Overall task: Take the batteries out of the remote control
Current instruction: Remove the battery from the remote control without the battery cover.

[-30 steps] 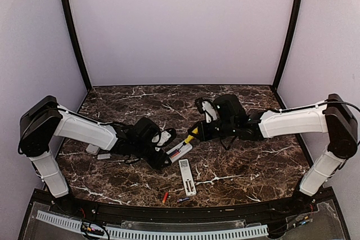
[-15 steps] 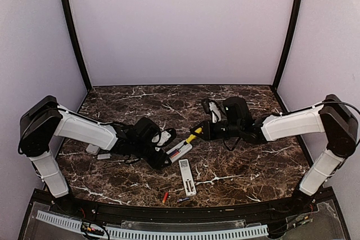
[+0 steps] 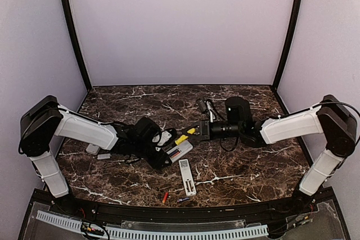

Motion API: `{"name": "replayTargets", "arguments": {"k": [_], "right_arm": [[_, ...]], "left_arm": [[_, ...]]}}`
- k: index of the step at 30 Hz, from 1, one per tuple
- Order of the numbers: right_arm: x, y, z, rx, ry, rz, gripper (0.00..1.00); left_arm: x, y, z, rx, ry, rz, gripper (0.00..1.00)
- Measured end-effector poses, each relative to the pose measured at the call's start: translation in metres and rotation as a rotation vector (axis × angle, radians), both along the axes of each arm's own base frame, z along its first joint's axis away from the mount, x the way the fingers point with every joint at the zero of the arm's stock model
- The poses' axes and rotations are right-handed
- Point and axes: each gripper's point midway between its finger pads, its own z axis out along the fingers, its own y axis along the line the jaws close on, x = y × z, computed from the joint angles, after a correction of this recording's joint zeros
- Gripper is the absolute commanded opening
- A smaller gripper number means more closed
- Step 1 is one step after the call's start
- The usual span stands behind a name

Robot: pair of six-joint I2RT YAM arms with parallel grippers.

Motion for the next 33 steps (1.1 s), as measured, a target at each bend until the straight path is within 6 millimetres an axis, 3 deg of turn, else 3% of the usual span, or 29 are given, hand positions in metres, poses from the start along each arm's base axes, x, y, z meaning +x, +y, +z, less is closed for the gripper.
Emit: {"name": "replayTargets", "arguments": {"k": [8, 16, 33], "right_arm": [[0.016, -0.023, -0.022, -0.148, 0.002, -0.155, 0.0], [0.027, -0.045, -0.031, -0.277, -0.064, -0.25, 0.0], [0.031, -0.037, -0.032, -0.312, -0.113, -0.245, 0.0]], "left_arm": [[0.0, 0.0, 0.0, 0.0, 0.0, -0.001, 0.19], [0.0, -0.001, 0.0, -0.001, 0.001, -0.001, 0.19], [0.0, -0.001, 0.0, -0.001, 0.002, -0.002, 0.18]]}}
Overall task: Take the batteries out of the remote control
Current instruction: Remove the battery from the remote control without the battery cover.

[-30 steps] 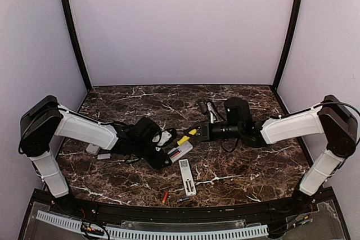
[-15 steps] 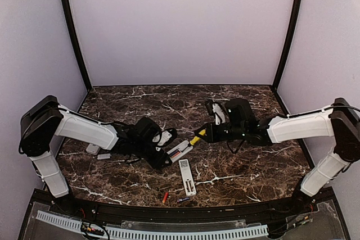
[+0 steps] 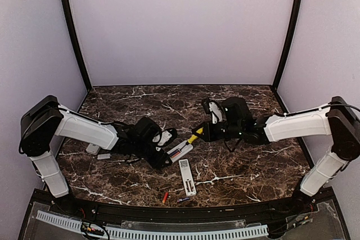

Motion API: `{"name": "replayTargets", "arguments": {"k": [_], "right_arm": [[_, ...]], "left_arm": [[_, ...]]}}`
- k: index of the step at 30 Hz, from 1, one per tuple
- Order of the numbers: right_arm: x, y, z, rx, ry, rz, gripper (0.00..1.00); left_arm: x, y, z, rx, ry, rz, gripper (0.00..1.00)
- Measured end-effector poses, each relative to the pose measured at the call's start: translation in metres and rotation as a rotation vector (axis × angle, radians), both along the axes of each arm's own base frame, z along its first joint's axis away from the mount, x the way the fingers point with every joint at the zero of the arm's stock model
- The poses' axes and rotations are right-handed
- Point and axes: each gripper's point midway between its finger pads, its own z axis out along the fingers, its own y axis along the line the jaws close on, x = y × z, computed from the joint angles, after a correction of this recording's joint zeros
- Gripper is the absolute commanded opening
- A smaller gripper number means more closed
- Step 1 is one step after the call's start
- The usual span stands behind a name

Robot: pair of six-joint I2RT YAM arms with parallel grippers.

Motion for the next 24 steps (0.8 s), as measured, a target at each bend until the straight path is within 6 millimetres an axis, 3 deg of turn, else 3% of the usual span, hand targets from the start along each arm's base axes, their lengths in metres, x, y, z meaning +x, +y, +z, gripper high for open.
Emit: {"name": "replayTargets", "arguments": {"k": [9, 24], "right_arm": [[0.007, 0.007, 0.002, -0.009, -0.026, 0.004, 0.0], [0.002, 0.013, 0.004, -0.034, -0.07, 0.026, 0.0]], "left_arm": [[0.0, 0.0, 0.0, 0.0, 0.0, 0.0, 0.18], [0.0, 0.0, 0.0, -0.001, 0.005, 0.007, 0.18]]}}
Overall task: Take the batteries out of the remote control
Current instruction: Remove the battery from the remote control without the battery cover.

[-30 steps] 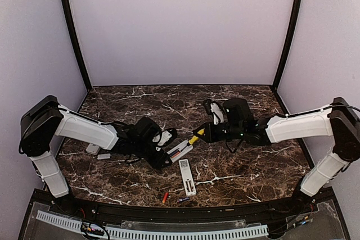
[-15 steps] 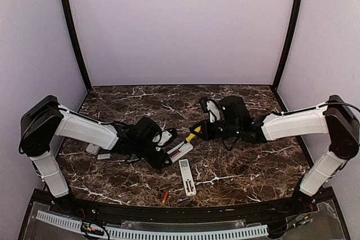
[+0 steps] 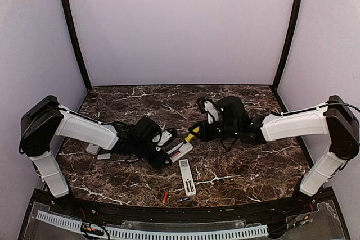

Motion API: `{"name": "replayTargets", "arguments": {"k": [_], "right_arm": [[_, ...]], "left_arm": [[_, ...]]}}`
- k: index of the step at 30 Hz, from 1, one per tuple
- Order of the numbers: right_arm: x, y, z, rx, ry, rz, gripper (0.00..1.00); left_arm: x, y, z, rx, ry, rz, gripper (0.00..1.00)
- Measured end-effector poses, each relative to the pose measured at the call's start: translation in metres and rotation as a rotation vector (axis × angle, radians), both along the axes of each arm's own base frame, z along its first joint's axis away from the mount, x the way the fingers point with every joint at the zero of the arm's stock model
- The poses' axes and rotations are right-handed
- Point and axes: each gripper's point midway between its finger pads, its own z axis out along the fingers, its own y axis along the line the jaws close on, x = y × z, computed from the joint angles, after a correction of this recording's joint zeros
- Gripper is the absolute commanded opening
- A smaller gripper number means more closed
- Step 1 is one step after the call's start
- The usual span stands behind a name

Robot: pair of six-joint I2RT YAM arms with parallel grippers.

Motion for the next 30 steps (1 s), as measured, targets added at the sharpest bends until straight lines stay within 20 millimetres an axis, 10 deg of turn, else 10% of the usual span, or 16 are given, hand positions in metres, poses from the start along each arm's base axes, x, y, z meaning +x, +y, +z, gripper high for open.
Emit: {"name": "replayTargets", "arguments": {"k": [30], "right_arm": [[0.0025, -0.0013, -0.0051, 0.089, 0.143, -0.028, 0.0]], "left_arm": [[0.0, 0.0, -0.0002, 0.001, 0.0, 0.0, 0.18]]}}
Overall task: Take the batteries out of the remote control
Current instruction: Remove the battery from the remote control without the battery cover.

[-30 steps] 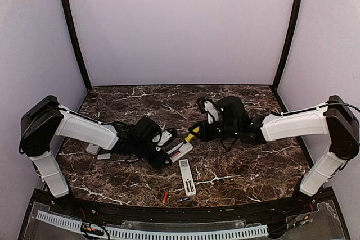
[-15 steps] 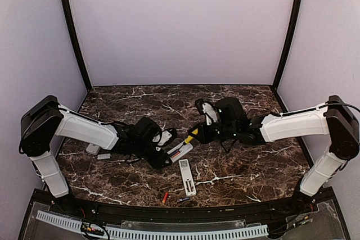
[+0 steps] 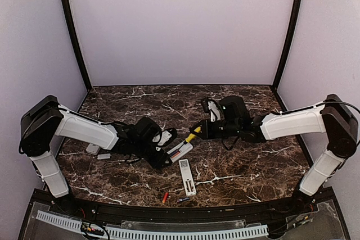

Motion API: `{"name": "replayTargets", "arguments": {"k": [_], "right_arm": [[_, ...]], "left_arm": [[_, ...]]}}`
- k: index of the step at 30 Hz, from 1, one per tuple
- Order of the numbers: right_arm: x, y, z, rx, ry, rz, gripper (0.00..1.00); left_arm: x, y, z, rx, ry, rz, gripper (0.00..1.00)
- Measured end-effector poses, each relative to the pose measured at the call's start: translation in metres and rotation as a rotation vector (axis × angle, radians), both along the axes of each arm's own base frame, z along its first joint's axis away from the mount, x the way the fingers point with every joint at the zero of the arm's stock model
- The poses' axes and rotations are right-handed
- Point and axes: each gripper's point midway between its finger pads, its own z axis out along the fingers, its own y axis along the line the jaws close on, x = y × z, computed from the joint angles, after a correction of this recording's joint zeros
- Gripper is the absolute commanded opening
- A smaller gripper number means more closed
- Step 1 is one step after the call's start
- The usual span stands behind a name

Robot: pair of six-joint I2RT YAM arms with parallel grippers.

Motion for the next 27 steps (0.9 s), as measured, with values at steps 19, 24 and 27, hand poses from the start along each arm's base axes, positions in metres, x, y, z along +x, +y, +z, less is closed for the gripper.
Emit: {"name": "replayTargets", "arguments": {"k": [19, 24, 27], "right_arm": [[-0.0004, -0.0057, -0.0033, 0.137, 0.19, -0.077, 0.0], [-0.0016, -0.0063, -0.0006, 0.158, 0.204, -0.08, 0.0], [-0.0028, -0.0052, 0.0037, 0.174, 0.208, -0.074, 0.0]], "left_arm": [[-0.0005, 0.0014, -0.0002, 0.007, 0.006, 0.005, 0.16], [-0.0011, 0.0018, -0.0002, 0.012, 0.012, 0.005, 0.16], [-0.0017, 0.0026, -0.0003, 0.017, 0.019, 0.006, 0.16]]}}
